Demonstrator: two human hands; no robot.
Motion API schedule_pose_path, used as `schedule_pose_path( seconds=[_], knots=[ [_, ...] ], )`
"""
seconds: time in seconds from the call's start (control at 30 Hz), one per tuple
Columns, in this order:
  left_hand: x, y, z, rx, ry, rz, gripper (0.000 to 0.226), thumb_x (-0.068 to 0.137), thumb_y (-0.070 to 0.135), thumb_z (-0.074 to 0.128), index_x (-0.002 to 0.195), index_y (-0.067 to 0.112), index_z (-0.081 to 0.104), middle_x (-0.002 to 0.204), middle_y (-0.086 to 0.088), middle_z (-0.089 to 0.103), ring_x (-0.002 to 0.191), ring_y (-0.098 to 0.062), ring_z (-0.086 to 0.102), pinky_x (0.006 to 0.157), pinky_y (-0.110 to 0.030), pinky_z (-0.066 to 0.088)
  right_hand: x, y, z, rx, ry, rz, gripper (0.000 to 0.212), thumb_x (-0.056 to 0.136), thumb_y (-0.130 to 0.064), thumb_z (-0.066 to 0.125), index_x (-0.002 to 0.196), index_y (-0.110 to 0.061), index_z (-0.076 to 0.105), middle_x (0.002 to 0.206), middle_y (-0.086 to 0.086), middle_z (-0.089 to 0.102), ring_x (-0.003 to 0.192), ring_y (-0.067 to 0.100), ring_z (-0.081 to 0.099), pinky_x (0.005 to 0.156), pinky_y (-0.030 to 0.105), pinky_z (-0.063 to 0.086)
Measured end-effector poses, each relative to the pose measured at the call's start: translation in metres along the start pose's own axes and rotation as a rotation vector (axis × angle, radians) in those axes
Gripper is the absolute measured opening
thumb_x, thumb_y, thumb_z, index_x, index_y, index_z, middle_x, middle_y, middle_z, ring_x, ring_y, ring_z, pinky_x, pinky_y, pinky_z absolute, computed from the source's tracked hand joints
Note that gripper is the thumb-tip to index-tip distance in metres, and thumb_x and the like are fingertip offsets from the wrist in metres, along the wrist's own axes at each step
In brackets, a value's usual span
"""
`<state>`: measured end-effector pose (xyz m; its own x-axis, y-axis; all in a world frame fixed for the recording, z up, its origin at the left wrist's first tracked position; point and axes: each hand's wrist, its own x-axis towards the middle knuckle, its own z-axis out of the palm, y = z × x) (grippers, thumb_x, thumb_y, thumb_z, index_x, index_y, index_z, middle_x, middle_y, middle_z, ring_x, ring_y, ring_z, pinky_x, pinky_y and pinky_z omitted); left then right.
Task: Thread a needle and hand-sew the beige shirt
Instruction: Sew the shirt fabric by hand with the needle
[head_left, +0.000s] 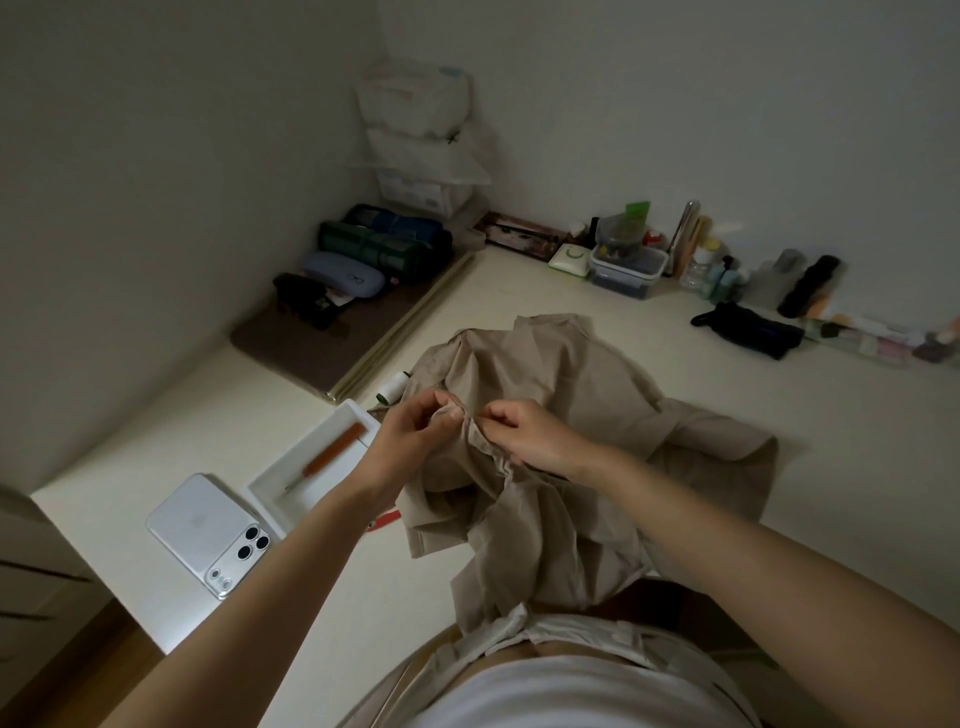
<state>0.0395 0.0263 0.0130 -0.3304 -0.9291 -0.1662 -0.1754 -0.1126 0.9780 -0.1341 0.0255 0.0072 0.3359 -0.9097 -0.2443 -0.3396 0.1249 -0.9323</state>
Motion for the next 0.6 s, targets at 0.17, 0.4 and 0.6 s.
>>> schedule_pose_path(
  seconds=[0.17, 0.4, 0.6],
  knots=[
    [0.003, -0.003, -0.006, -0.006, 0.072, -0.038, 0.017, 0.097, 0.018, 0.053, 0.096, 0.003, 0.06, 0.095, -0.018, 0.062, 0.089, -0.027, 0.059, 0.091, -0.044, 0.049, 0.004, 0.025, -0.019, -0.186, 0.041, 0.042, 0.023, 0.095, -0.017, 0.055, 0.073, -0.011, 0.059, 0.073, 0.012, 0.058, 0.069, 0.014, 0.052, 0.067, 0.023, 0.04],
    [0.006, -0.006, -0.005, 0.031, 0.081, -0.086, 0.016, 0.096, 0.019, 0.054, 0.092, 0.006, 0.062, 0.09, -0.011, 0.063, 0.087, -0.021, 0.06, 0.085, -0.035, 0.049, 0.01, 0.042, -0.063, -0.517, 0.252, 0.177, 0.026, 0.097, -0.027, 0.051, 0.091, -0.009, 0.068, 0.093, 0.004, 0.067, 0.088, 0.019, 0.061, 0.075, 0.027, 0.042],
    [0.015, -0.001, 0.009, 0.168, 0.123, -0.095, 0.014, 0.094, 0.025, 0.056, 0.093, 0.014, 0.063, 0.092, -0.002, 0.064, 0.087, -0.014, 0.061, 0.072, -0.017, 0.046, 0.011, 0.011, -0.041, -0.571, 0.319, -0.009, 0.035, 0.102, -0.033, 0.035, 0.112, -0.014, 0.062, 0.11, 0.005, 0.056, 0.11, 0.022, 0.05, 0.095, 0.033, 0.039]
  ],
)
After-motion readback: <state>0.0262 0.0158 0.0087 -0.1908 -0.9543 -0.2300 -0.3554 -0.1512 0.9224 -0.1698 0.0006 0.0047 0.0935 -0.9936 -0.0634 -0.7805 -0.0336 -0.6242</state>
